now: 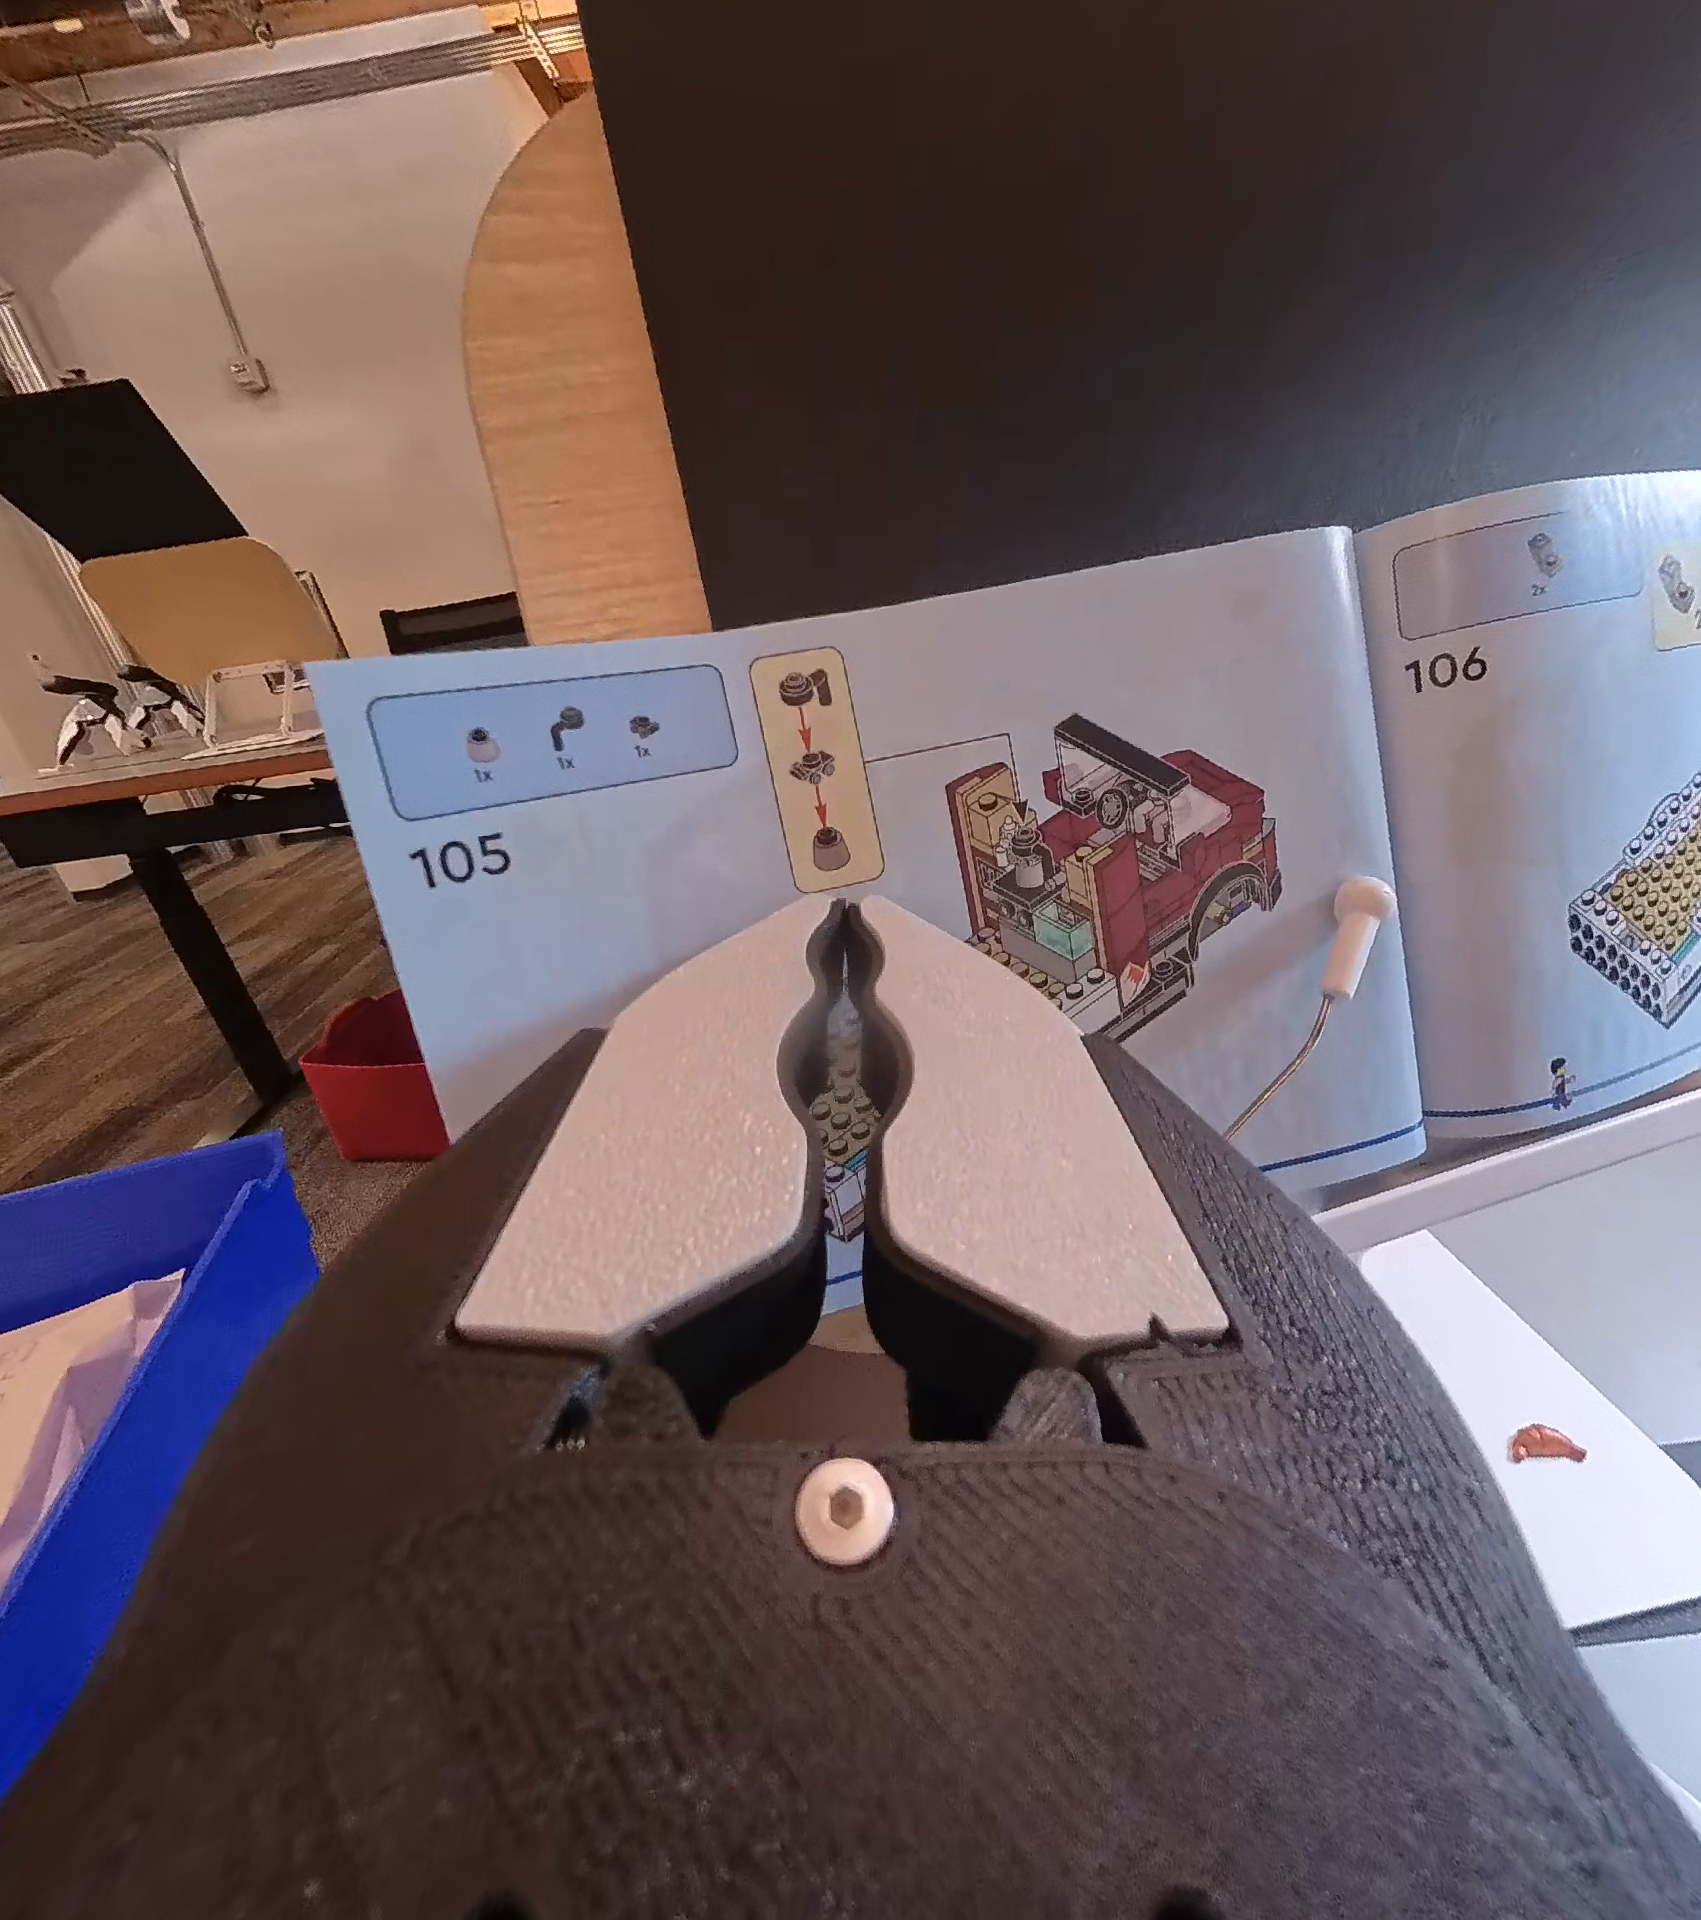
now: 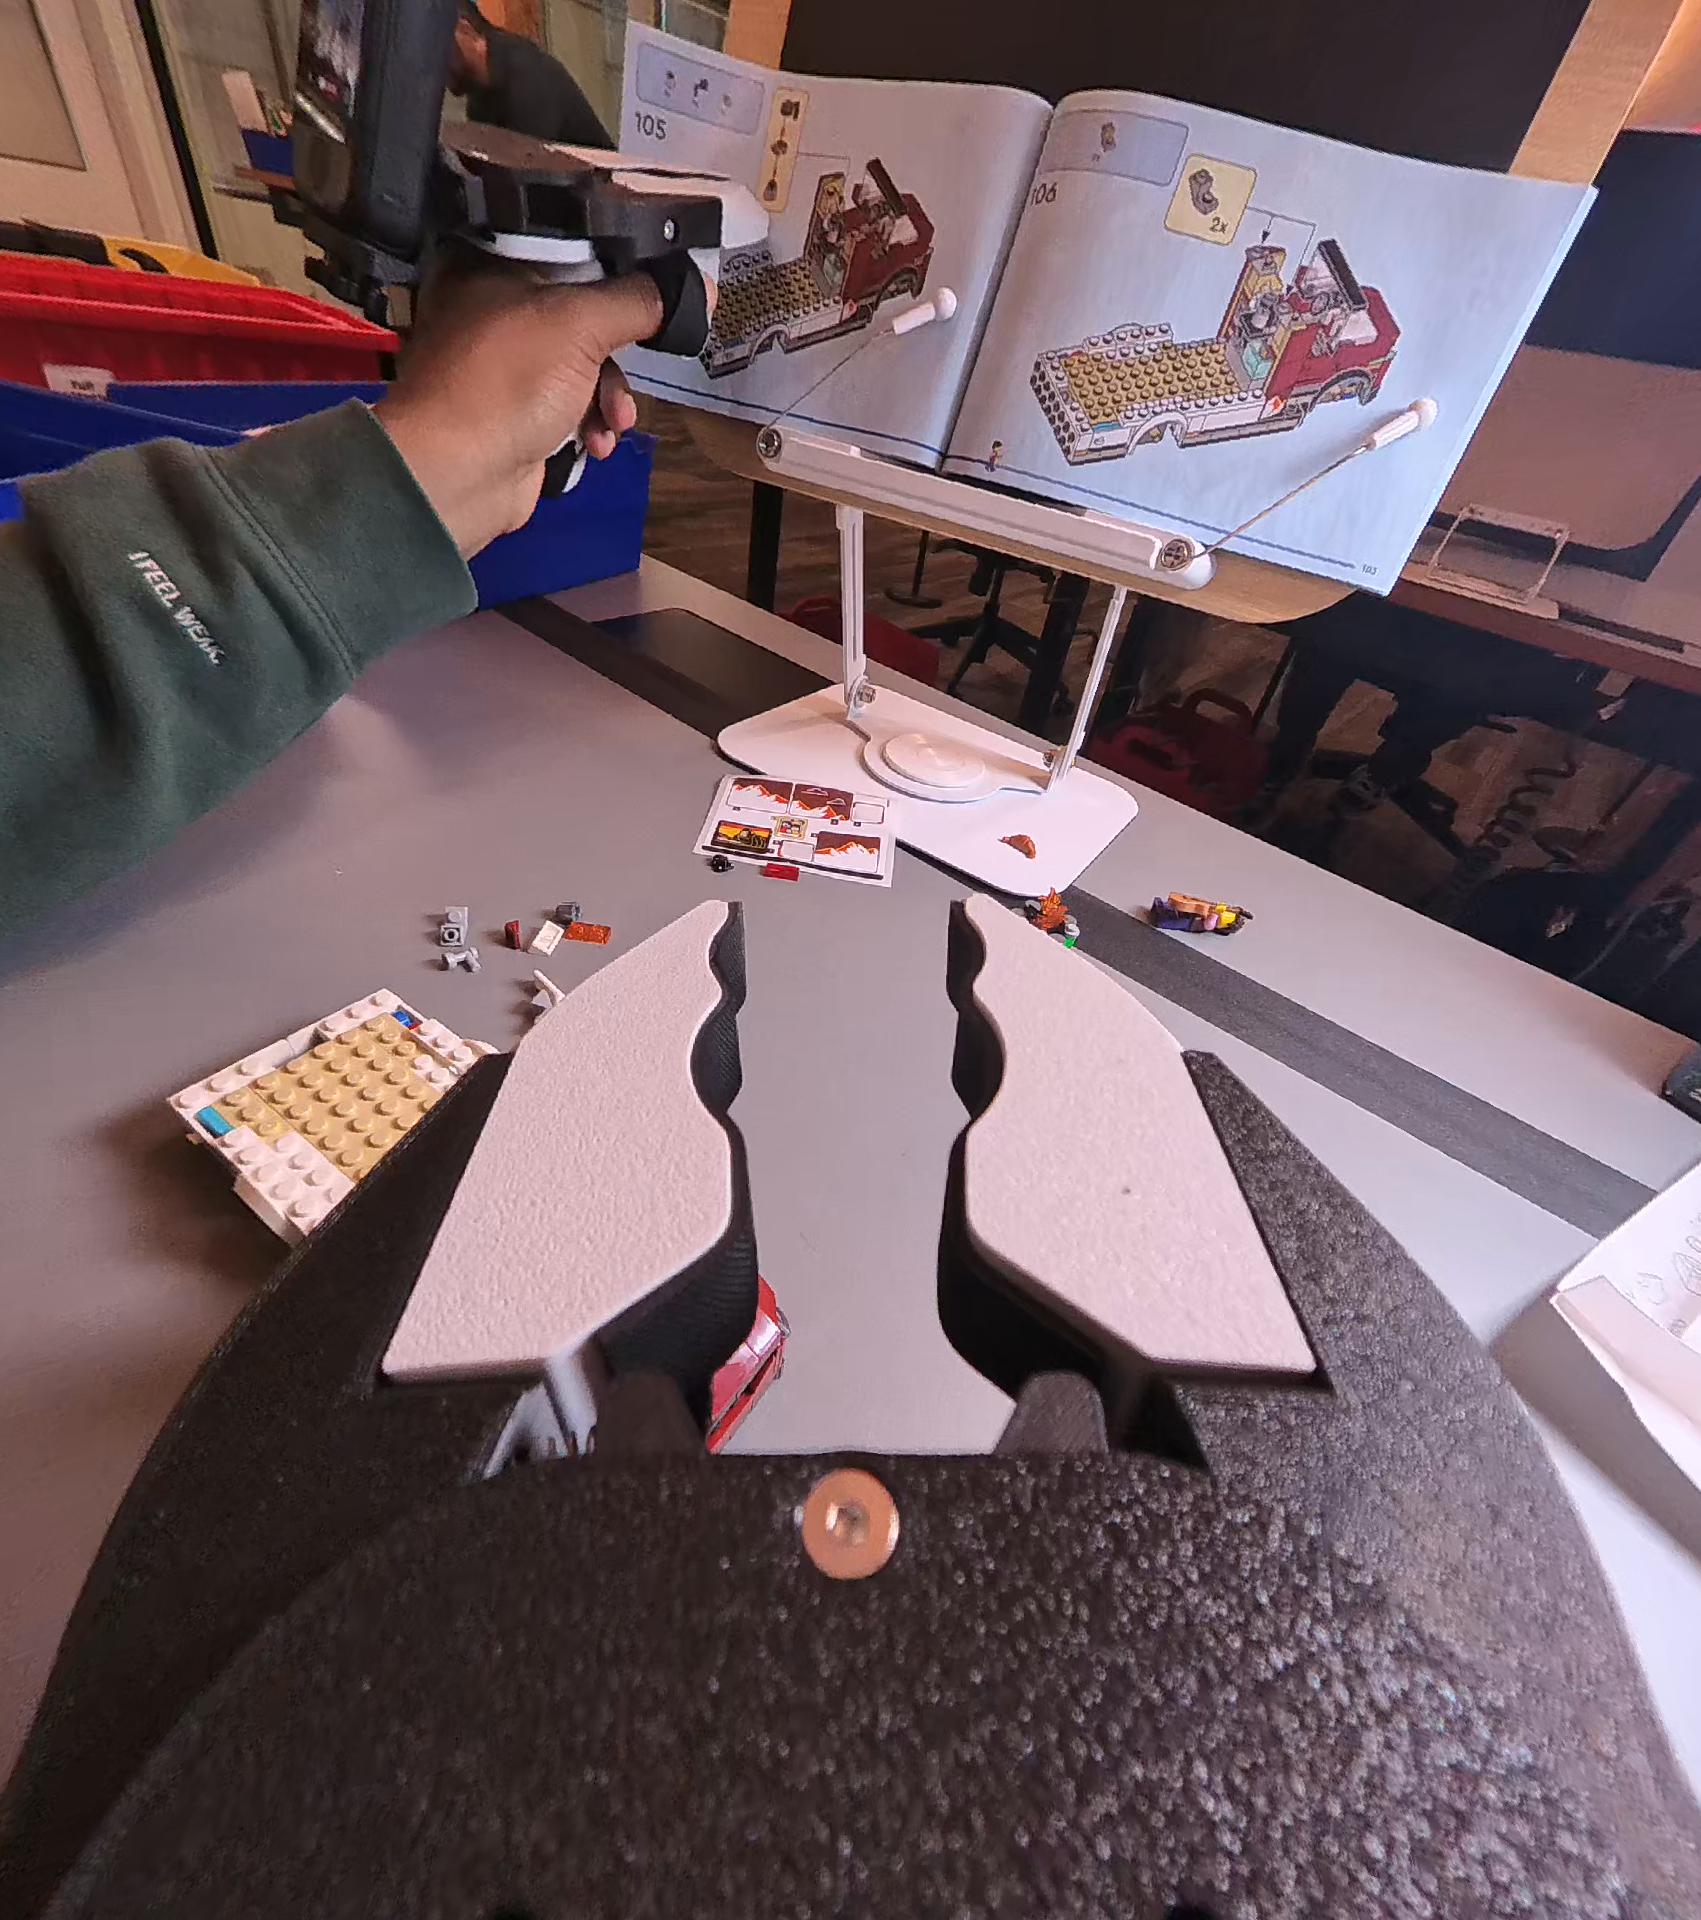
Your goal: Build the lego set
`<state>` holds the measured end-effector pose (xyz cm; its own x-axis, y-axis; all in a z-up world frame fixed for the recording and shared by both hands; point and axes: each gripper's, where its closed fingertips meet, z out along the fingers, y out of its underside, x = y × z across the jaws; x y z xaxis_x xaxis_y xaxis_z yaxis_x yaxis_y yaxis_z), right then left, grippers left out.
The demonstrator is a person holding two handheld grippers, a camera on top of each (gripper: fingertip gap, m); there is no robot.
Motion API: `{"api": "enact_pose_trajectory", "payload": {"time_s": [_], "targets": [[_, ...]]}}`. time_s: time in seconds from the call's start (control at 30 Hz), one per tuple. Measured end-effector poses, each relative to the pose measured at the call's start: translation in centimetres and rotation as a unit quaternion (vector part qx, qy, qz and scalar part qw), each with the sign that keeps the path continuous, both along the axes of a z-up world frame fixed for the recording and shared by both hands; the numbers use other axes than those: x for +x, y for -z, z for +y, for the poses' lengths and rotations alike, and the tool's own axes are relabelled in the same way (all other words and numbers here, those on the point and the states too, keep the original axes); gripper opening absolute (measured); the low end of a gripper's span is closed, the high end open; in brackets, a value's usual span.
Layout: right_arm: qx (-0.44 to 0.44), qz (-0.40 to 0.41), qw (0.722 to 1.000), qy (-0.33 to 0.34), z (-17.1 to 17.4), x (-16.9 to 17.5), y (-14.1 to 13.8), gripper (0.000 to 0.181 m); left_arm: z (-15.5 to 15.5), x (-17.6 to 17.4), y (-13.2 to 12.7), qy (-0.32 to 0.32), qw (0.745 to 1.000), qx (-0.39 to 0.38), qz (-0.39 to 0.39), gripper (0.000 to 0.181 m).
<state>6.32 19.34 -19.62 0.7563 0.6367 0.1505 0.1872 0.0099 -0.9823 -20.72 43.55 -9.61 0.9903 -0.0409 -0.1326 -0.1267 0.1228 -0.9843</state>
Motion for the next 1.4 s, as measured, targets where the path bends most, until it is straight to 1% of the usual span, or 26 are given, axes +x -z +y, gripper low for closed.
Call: {"api": "enact_pose_trajectory", "payload": {"time_s": [0.47, 0.67, 0.8, 0.9, 1.0, 1.07, 1.23, 1.4], "targets": [[-0.005, -0.003, 1.0, 0.0, 0.1, 0.0, 0.3, 0.038, 0.0, 0.0, -0.1, 0.0, 1.0, 0.003, 0.001, 0.0], [-0.004, -0.004, 1.0, 0.002, 0.1, 0.1, 0.2, 0.038, -0.5, -0.2, -0.8, 0.001, 1.0, 0.011, 0.003, 0.0], [-0.004, 0.0, 1.0, 0.002, 0.1, 0.1, 0.1, 0.038, -1.6, -0.5, -2.0, 0.005, 1.0, 0.017, 0.004, 0.0], [-0.003, 0.004, 1.0, 0.002, 0.0, 0.2, -0.1, 0.038, -3.0, -1.3, -3.5, 0.007, 1.0, 0.024, -0.008, 0.0], [0.0, 0.007, 1.0, 0.001, -0.1, 0.1, -0.3, 0.038, -4.5, -1.7, -4.1, 0.013, 1.0, 0.022, -0.014, 0.0], [0.002, 0.008, 1.0, 0.0, -0.2, 0.1, -0.4, 0.038, -5.5, -1.7, -3.8, 0.016, 1.0, 0.017, -0.01, 0.0], [0.005, 0.005, 1.0, -0.004, -0.5, -0.3, -0.5, 0.038, -7.6, -0.7, -1.9, 0.03, 1.0, -0.001, 0.0, 0.0], [0.012, 0.0, 1.0, -0.004, -0.6, -0.3, -0.6, 0.038, -10.3, 1.0, -0.2, 0.063, 0.998, -0.012, -0.01, 0.0]]}}
